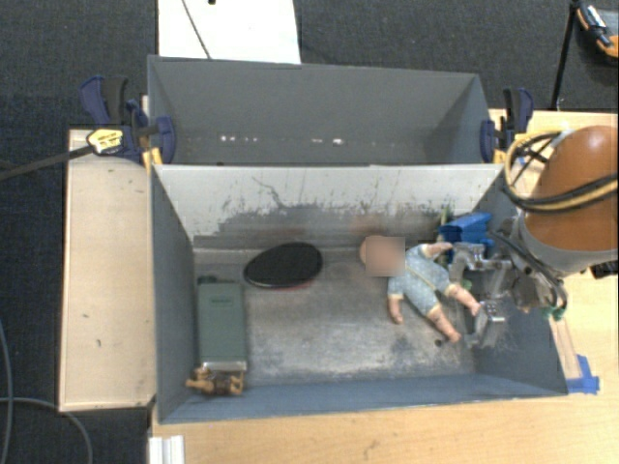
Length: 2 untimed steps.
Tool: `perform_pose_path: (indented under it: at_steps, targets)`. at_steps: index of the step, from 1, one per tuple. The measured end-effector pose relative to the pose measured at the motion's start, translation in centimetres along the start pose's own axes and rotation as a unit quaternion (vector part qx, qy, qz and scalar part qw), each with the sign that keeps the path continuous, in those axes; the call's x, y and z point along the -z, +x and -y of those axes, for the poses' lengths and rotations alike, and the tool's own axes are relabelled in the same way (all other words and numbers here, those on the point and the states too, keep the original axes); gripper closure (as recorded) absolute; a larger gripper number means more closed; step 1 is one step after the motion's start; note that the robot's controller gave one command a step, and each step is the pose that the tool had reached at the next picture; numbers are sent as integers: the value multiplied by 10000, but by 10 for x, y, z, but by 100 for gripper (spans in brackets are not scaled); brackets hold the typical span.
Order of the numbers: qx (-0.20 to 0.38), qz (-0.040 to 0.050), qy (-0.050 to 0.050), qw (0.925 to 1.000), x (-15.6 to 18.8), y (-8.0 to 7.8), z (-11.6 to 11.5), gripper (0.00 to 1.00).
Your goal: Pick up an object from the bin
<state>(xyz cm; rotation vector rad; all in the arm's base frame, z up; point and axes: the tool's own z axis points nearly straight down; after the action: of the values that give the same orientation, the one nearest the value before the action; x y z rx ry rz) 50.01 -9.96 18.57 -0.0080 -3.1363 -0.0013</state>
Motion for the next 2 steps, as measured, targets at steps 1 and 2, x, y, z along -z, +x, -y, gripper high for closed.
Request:
perform_pose_path:
  at_steps: [1, 2]
  targets:
    - [21, 41, 7, 10000, 5, -2, 0, 0]
    - [-614, 55, 1, 9981, -47, -28, -7, 0]
